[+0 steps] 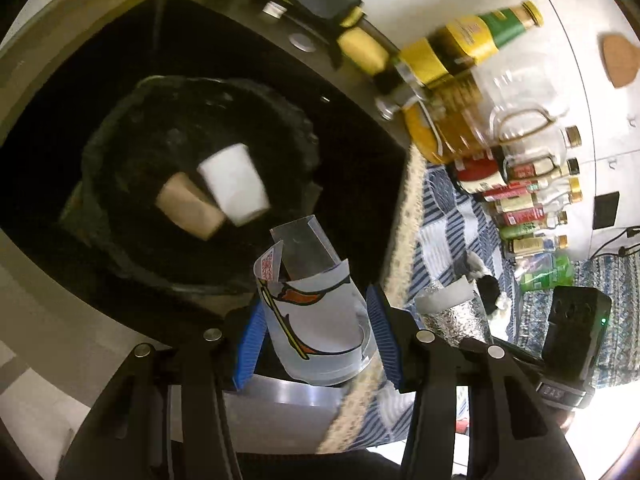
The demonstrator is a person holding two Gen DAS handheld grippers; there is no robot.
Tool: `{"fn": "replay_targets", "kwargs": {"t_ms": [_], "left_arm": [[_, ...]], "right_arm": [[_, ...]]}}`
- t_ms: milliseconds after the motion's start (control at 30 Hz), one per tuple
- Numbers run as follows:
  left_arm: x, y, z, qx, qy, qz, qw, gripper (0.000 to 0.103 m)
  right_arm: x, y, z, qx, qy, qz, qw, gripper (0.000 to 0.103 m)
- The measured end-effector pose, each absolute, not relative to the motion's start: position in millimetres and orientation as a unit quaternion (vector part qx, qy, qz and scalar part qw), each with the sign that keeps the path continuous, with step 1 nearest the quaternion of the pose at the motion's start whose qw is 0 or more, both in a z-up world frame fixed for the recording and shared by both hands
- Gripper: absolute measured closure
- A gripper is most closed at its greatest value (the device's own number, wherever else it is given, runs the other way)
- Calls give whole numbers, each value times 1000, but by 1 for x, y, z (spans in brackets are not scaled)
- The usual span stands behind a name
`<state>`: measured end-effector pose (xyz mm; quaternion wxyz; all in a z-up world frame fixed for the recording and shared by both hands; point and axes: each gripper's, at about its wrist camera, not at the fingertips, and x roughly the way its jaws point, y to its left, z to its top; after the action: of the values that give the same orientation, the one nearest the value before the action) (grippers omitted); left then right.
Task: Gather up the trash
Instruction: 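Carry the foil item and clear container over the trash bag, then open both tools to drop the foil and container into the bag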
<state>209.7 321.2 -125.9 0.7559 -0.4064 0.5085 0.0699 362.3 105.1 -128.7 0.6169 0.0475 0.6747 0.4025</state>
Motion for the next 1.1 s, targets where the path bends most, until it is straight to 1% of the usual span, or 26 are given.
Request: {"fn": "replay_targets", "kwargs": {"t_ms": [233,500,633,1100], "left_arm": [[202,369,-122,-394,514,69,759,56],[203,407,-117,-379,517,56,766,56],[206,419,-117,-377,518,47,766,56],[228,453,-135,-384,530,33,756,55]], "right_arm": [[347,159,-136,40,672,401,622,53],[351,218,-140,20,665,386,639,53],[356,243,-139,8,658,379,651,53],[379,292,-150,10,674,362,644,52]]}}
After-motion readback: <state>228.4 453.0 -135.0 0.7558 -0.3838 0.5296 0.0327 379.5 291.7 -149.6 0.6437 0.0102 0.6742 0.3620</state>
